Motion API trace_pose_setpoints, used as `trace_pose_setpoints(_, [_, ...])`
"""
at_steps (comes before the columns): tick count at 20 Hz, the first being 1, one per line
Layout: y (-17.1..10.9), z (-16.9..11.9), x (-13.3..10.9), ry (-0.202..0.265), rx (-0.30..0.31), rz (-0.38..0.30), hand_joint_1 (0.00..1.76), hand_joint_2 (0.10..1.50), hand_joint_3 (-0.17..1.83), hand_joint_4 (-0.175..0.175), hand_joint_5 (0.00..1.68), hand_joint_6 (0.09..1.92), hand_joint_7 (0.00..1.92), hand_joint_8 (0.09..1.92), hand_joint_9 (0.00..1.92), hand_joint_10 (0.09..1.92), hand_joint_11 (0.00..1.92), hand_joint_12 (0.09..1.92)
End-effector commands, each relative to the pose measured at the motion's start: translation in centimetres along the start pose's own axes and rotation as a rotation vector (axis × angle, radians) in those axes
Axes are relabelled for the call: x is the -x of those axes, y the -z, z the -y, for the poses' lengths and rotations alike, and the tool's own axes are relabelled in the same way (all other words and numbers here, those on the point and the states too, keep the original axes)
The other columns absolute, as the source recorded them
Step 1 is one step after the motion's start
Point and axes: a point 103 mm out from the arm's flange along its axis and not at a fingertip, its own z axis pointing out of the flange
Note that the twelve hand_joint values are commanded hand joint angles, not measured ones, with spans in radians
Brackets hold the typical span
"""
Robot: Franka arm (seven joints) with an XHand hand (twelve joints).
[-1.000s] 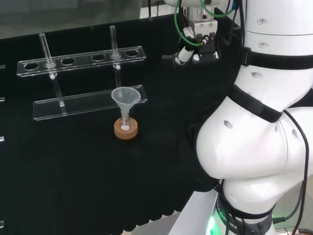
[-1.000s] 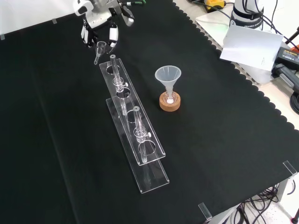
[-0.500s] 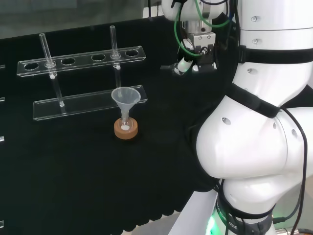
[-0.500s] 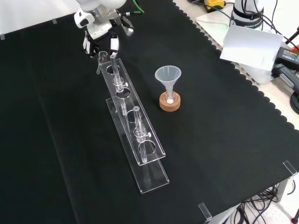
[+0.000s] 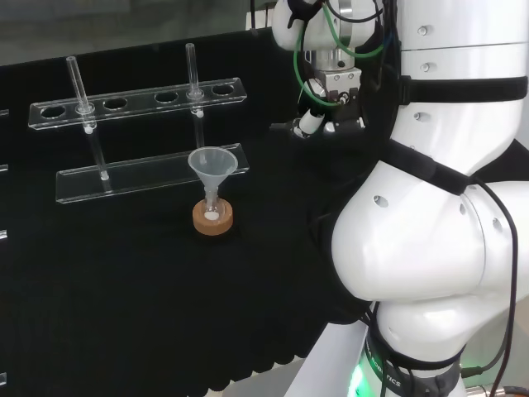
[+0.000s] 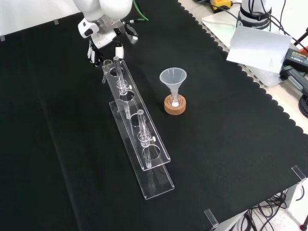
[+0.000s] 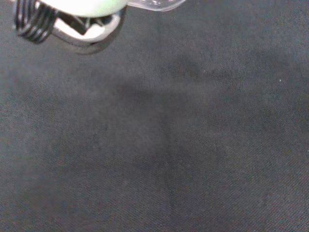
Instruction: Put the weighing funnel back on the table.
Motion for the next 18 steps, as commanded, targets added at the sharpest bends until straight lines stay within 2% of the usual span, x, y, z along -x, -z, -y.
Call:
trace_pose_setpoints(1, [-0.2, -0.4, 0.3, 0.011, -0.005, 0.007, 1.11, 0.67, 0.65, 0.175, 1.25, 0.71, 0.76, 0.61, 1.23, 0.1, 1.03, 0.9])
trace_pose_setpoints(8, [-1.2, -1.2, -0.2, 0.021, -0.014, 0.037, 1.11, 0.67, 0.65, 0.175, 1.25, 0.71, 0.76, 0.61, 1.23, 0.1, 1.03, 0.9])
trace_pose_setpoints(18, [-2.2, -1.7, -0.5, 0.027, -0.018, 0.021, 1.11, 0.67, 0.64, 0.175, 1.25, 0.71, 0.75, 0.61, 1.23, 0.1, 1.03, 0.9])
